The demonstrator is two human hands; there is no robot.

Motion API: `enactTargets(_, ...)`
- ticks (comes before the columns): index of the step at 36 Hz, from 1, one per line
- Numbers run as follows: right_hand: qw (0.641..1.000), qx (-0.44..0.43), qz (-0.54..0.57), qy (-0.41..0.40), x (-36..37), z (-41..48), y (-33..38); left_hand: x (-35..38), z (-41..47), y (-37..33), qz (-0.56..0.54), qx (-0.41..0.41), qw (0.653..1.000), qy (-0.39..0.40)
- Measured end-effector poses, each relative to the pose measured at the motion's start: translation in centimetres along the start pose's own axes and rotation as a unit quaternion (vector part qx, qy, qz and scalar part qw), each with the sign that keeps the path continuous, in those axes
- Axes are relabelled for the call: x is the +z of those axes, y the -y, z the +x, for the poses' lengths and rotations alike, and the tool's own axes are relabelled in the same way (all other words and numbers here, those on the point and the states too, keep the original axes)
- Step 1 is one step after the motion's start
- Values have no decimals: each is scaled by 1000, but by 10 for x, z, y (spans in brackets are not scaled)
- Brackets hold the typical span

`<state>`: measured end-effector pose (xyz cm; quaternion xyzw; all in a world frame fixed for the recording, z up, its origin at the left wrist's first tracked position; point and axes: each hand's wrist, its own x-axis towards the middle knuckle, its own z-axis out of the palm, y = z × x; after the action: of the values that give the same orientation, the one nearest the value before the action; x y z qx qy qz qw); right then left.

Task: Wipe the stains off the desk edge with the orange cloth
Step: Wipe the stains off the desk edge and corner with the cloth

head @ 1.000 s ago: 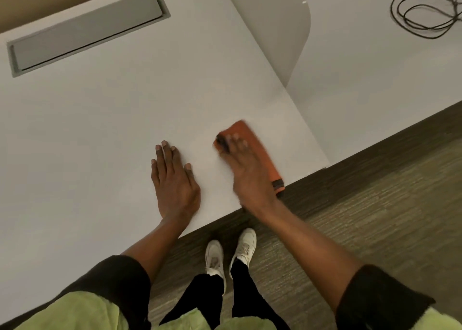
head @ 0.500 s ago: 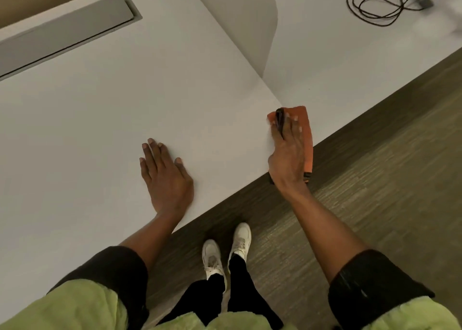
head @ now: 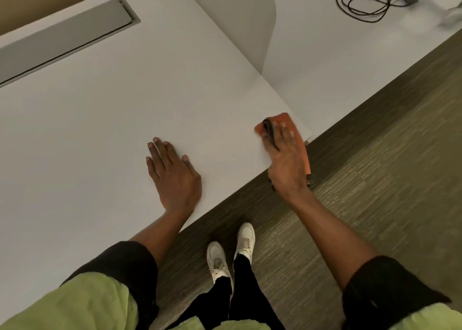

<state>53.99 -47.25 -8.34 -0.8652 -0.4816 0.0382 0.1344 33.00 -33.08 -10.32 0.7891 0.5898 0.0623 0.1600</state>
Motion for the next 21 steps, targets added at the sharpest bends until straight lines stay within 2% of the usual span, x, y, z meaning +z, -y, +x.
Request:
enactTargets(4, 996, 94, -2, -7, -11, 37, -36, 0, -1, 0, 1, 2, 1000, 4)
enactTargets(11, 994, 99, 34, -17, -2, 13, 5, 0, -1, -1, 6, -1, 1000, 12)
enactTargets(18, 991, -108, 73, 45, 25, -68, 63, 2, -3, 1, 1, 1, 1000, 11)
enactTargets(21, 987, -138, 64, 44, 19, -56, 54, 1, -1, 0, 2, 0, 1000, 9)
